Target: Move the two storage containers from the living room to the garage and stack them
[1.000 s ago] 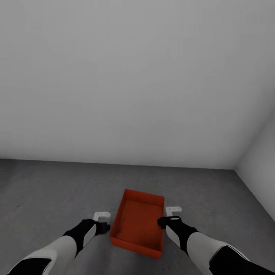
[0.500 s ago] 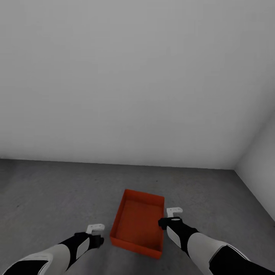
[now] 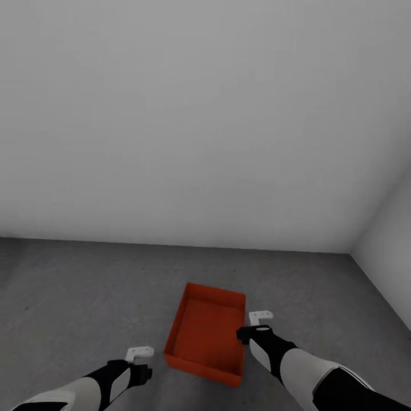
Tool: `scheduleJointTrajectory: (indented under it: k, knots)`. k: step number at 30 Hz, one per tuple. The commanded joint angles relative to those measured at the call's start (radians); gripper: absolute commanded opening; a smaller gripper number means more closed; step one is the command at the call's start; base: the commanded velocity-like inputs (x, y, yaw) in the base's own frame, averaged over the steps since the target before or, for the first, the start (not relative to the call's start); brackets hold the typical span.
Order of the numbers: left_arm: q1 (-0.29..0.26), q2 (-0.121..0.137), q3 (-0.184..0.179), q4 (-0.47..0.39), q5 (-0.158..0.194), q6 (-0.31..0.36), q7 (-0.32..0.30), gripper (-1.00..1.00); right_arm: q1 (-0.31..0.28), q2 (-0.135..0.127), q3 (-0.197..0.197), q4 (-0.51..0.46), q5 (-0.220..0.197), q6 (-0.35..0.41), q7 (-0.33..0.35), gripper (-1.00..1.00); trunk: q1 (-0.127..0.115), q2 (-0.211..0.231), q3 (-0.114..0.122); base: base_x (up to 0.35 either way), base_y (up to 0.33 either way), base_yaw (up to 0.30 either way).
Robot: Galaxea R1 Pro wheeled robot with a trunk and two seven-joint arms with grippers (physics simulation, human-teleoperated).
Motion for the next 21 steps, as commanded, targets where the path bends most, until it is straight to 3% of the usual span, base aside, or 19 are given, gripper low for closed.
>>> scheduleJointTrajectory:
  k: [1, 11, 21]
  knots:
    - [0.000, 0.000, 0.000, 0.000, 0.007, 0.005, 0.002, 1.00, 0.007, -0.002, 0.009, 0.008, -0.006, 0.006, -0.005, 1.00, 0.000, 0.000, -0.001, 0.000, 0.000, 0.000]
    - [-0.001, 0.006, 0.000, 0.000, 0.007, 0.003, 0.002, 1.00, 0.105, -0.005, 0.009, 0.052, -0.006, -0.054, 0.001, 1.00, 0.000, 0.000, -0.001, 0.000, 0.000, 0.000]
    - [0.007, 0.061, 0.001, 0.000, 0.009, -0.014, 0.002, 1.00, 0.255, -0.015, 0.009, 0.076, -0.004, -0.093, 0.001, 1.00, 0.000, 0.000, -0.001, 0.000, 0.000, 0.000]
